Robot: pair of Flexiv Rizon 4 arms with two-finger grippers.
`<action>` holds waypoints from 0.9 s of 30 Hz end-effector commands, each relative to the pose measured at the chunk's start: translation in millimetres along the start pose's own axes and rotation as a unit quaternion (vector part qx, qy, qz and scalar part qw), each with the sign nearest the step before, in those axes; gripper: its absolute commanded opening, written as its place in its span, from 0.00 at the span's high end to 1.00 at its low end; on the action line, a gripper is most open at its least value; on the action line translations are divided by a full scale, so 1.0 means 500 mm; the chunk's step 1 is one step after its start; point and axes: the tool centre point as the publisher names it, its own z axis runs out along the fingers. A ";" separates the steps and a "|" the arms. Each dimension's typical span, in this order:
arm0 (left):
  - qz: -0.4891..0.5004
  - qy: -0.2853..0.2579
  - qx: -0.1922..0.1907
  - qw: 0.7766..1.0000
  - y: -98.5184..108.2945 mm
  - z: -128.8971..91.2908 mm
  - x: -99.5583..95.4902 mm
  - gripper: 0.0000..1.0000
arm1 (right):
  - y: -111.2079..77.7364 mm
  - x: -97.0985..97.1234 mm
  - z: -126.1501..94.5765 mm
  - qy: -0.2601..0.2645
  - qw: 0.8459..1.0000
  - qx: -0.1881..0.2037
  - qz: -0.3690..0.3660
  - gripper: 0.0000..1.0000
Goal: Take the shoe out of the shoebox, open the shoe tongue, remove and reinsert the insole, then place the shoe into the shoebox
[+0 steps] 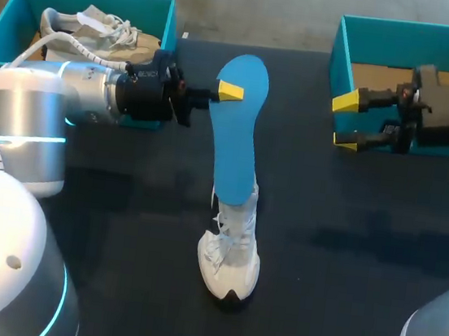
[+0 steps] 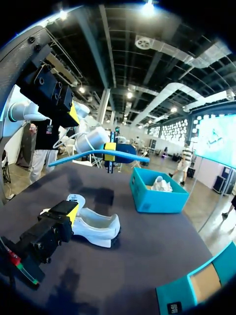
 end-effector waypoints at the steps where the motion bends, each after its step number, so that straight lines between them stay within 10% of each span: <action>1: 0.111 0.001 -0.028 0.993 -0.006 -0.010 0.003 1.00 | 0.004 -0.001 0.004 0.000 1.000 0.001 0.000 0.00; 9: 0.290 0.015 -0.044 0.956 -0.010 -0.010 0.020 1.00 | 0.004 -0.001 0.004 0.000 1.000 0.001 0.000 0.00; 21: 0.562 0.036 -0.017 0.826 -0.022 -0.006 0.041 1.00 | 0.004 -0.001 0.004 0.000 1.000 0.001 0.000 0.00; 27: 0.562 0.036 -0.017 0.826 -0.022 -0.006 0.041 1.00 | 0.004 -0.001 0.004 0.000 1.000 0.001 0.000 0.00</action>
